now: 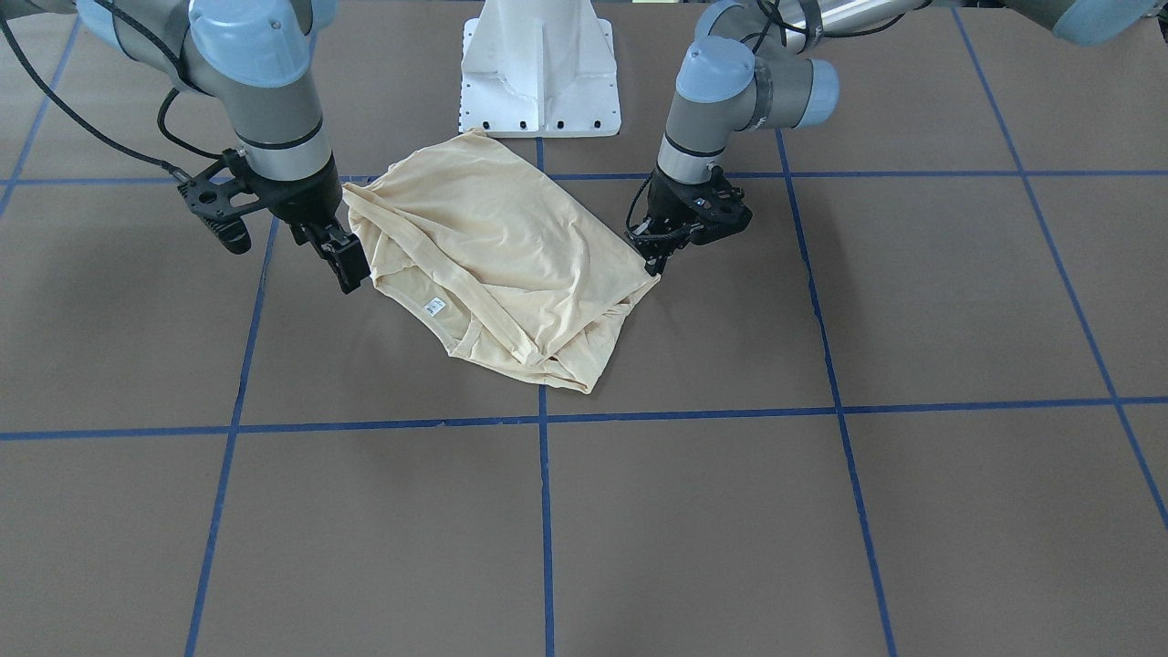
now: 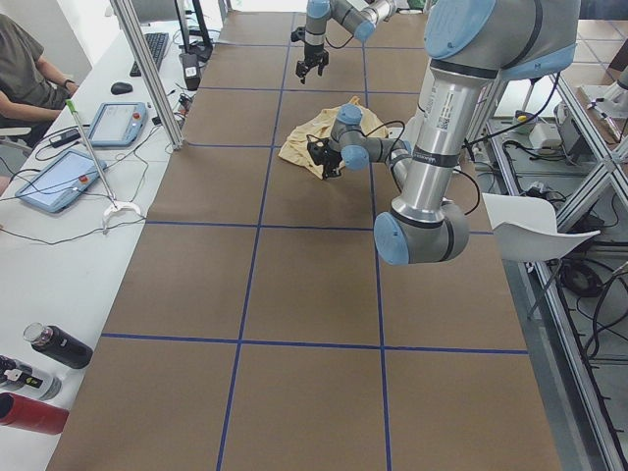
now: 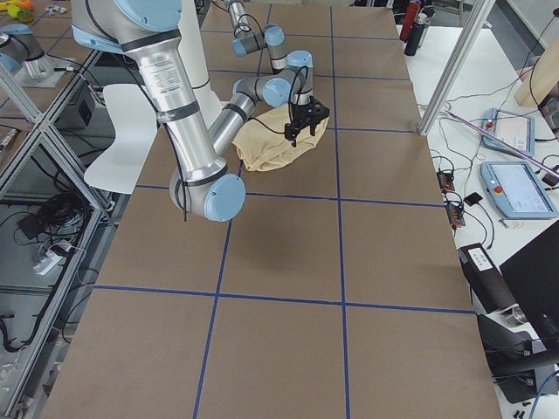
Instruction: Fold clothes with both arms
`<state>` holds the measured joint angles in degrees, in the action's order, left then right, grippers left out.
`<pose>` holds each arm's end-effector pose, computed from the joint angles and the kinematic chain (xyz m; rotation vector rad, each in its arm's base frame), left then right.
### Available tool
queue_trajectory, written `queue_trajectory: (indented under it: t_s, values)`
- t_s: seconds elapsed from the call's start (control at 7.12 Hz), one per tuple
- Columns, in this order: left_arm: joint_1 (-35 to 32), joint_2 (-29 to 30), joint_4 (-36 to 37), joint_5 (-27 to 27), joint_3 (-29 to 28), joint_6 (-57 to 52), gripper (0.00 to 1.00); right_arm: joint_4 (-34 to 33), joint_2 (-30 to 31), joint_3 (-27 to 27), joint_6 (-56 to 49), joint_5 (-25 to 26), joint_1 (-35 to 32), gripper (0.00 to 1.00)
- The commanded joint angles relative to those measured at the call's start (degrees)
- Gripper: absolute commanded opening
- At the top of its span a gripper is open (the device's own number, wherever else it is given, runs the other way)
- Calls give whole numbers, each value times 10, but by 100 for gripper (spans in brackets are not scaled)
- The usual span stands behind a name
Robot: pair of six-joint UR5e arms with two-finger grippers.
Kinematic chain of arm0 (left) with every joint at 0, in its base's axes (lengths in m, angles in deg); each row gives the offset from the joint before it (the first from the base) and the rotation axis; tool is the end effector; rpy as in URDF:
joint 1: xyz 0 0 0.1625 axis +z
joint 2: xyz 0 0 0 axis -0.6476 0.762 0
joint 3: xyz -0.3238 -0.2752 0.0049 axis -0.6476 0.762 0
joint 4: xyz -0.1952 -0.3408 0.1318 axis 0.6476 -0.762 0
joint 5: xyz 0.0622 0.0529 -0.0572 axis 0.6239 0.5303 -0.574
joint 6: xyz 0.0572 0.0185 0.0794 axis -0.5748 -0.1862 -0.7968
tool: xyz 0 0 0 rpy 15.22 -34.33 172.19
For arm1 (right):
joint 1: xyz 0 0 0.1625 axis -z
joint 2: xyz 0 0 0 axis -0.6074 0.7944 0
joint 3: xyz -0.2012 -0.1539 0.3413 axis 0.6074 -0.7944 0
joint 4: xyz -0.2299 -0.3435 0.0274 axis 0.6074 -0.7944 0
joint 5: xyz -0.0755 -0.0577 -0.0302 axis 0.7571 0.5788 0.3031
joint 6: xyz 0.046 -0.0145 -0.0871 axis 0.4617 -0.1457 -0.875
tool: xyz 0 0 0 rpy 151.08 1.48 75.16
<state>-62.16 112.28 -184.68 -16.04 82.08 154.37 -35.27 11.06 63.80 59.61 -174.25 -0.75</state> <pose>0.5371 -0.3533 0.3123 0.0240 0.9574 -0.5481 -0.3908 -0.4382 0.2716 -0.1910 -0.6714 0.8439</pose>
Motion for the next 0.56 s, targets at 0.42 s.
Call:
queue_trajectory:
  t_s: [0.42]
  values:
    - [-41,21,0,-1,12,-69,0,0,0,0,0,-2,-7,100]
